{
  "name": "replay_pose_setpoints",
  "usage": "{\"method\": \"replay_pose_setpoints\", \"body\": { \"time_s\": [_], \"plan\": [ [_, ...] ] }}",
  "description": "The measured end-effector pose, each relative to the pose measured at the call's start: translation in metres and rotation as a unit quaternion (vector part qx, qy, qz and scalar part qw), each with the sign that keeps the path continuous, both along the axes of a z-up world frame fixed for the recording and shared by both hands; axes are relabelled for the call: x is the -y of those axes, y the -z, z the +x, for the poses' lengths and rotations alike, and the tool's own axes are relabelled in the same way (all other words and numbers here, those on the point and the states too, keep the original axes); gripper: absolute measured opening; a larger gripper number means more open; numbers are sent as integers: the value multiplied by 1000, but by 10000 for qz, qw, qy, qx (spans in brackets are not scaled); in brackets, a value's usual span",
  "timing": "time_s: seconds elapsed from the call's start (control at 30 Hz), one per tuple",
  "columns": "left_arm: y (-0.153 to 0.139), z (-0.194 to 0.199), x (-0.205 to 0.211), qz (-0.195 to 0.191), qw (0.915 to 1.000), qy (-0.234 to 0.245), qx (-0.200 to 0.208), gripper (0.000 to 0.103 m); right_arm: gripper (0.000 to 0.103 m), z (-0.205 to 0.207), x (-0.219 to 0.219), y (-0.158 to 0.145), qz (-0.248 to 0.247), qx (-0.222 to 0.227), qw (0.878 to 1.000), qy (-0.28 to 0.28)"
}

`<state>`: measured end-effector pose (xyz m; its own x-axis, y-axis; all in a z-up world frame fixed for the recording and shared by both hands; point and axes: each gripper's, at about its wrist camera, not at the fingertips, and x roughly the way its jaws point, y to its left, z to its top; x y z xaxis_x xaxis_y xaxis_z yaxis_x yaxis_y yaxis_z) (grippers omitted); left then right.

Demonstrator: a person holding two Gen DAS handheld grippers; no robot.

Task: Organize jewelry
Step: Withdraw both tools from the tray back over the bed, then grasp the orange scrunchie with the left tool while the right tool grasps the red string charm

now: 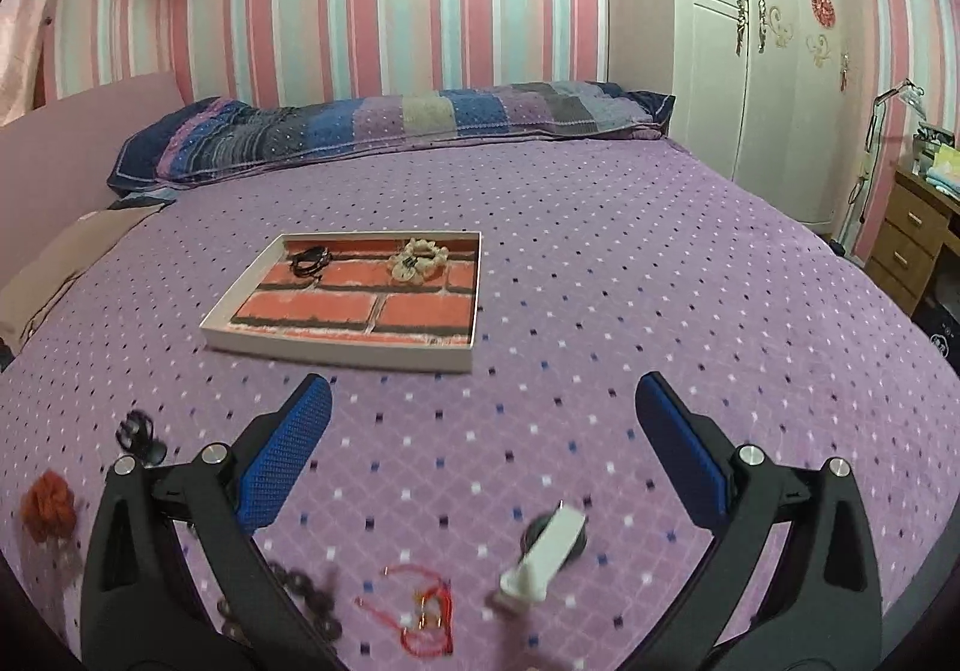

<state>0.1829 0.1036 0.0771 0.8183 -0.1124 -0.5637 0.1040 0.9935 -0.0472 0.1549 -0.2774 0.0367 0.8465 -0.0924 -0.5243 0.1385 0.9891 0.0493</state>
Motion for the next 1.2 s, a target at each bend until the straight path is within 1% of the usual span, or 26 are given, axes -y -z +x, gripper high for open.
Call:
{"method": "replay_pose_setpoints", "body": {
  "time_s": [0.07,0.17,0.23,0.33,0.4,0.5,0.57,0.67,0.73,0.8,0.87,0.9,0.97,1.1,1.2],
  "plan": [
    [8,-13,-5,137,9998,-139,32,94,99,-10,-1,13,99,-65,9999,23],
    [21,-27,-15,3,9998,-193,5,94,99,-24,-4,33,142,-162,9997,80],
    [30,-35,-23,-56,9995,-302,-1,94,99,-37,-9,44,24,-88,9999,88],
    [46,-44,-34,-127,9991,-390,-78,94,99,-50,-15,50,-163,10,9997,177],
    [56,-49,-41,-111,9988,-463,-109,94,99,-56,-16,54,-78,89,9997,217],
    [68,-54,-48,3,9983,-578,-117,94,99,-62,-17,63,-73,110,9995,289],
    [75,-58,-54,-1,9980,-617,-156,94,99,-61,-18,74,-79,-39,9995,295],
    [87,-63,-60,46,9978,-603,-255,94,99,-59,-20,89,123,-288,9992,246],
    [93,-65,-61,85,9981,-543,-290,94,99,-61,-21,97,154,-258,9991,294],
    [99,-67,-63,46,9981,-536,-299,94,99,-62,-25,104,38,-253,9992,305],
    [106,-65,-65,-16,9979,-525,-378,94,99,-61,-26,108,-15,-326,9990,307],
    [111,-63,-66,-76,9975,-505,-484,94,99,-61,-27,111,-5,-318,9990,305],
    [116,-61,-67,-177,9973,-429,-561,94,99,-61,-29,111,-64,-272,9991,316],
    [123,-62,-68,-9,9971,-544,-536,94,98,-62,-36,111,-260,-119,9993,261],
    [130,-59,-70,-51,9968,-480,-630,94,97,-60,-37,113,-298,-126,9991,269]
  ]
}}
